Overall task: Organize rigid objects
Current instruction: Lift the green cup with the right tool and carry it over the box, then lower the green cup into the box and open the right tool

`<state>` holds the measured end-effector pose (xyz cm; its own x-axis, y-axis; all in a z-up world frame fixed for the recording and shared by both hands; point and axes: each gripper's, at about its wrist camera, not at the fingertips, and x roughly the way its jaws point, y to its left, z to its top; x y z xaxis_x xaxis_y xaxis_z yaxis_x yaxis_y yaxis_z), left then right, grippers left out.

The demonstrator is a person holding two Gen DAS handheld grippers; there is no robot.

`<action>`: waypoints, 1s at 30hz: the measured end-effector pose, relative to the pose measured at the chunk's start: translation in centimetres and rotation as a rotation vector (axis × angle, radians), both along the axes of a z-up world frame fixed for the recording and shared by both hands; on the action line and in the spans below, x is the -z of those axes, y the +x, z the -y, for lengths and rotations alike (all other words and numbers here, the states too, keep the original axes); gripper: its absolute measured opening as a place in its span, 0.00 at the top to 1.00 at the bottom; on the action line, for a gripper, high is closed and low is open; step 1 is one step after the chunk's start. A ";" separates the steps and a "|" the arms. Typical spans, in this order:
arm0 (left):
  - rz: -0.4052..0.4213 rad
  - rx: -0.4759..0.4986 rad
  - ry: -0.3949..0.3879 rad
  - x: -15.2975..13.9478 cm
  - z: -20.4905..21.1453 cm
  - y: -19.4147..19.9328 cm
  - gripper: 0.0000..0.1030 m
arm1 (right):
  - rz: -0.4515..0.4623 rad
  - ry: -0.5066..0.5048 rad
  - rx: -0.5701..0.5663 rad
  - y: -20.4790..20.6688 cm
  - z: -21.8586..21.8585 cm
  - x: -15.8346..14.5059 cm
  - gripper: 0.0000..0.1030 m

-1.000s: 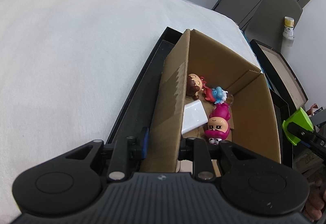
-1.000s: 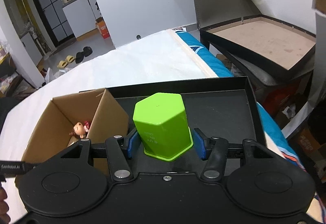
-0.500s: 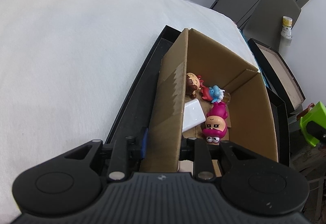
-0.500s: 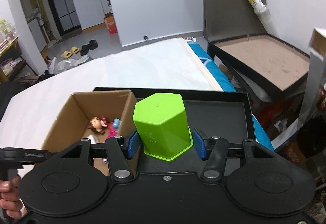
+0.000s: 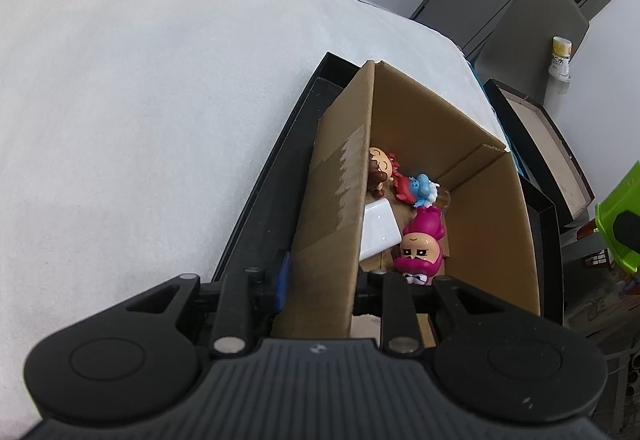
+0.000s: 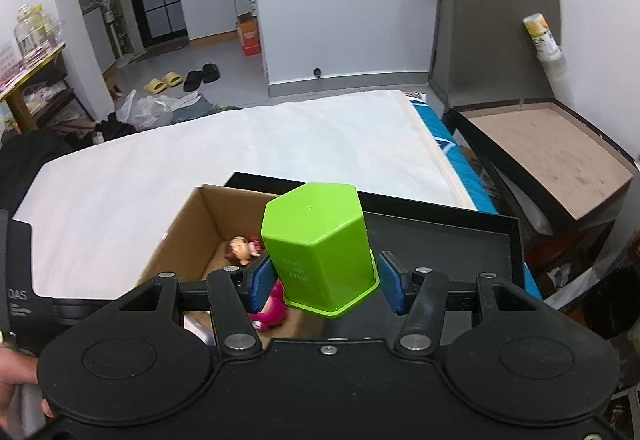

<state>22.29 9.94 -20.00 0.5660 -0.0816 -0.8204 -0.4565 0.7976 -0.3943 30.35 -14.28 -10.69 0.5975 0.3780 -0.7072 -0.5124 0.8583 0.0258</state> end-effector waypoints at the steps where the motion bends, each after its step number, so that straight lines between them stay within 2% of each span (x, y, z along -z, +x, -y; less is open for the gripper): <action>1: 0.001 0.000 -0.001 0.0 0.0 0.0 0.74 | 0.000 -0.001 -0.007 -0.1 -0.4 -0.1 0.48; 13: 0.006 0.008 -0.016 0.0 -0.3 0.0 0.74 | -0.051 -0.030 -0.060 -1.0 -4.2 0.4 0.48; 22: 0.010 0.007 -0.025 0.0 -0.5 0.0 0.74 | -0.129 -0.062 -0.080 -1.1 -6.3 1.2 0.47; 30: 0.011 -0.002 -0.034 0.1 -0.7 -0.1 0.73 | -0.142 -0.072 -0.083 -1.7 -6.6 1.2 0.46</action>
<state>22.15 10.65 -20.08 0.5752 -0.1087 -0.8108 -0.4534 0.7826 -0.4266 28.70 -7.71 -11.87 0.4586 0.3676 -0.8091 -0.5772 0.8155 0.0433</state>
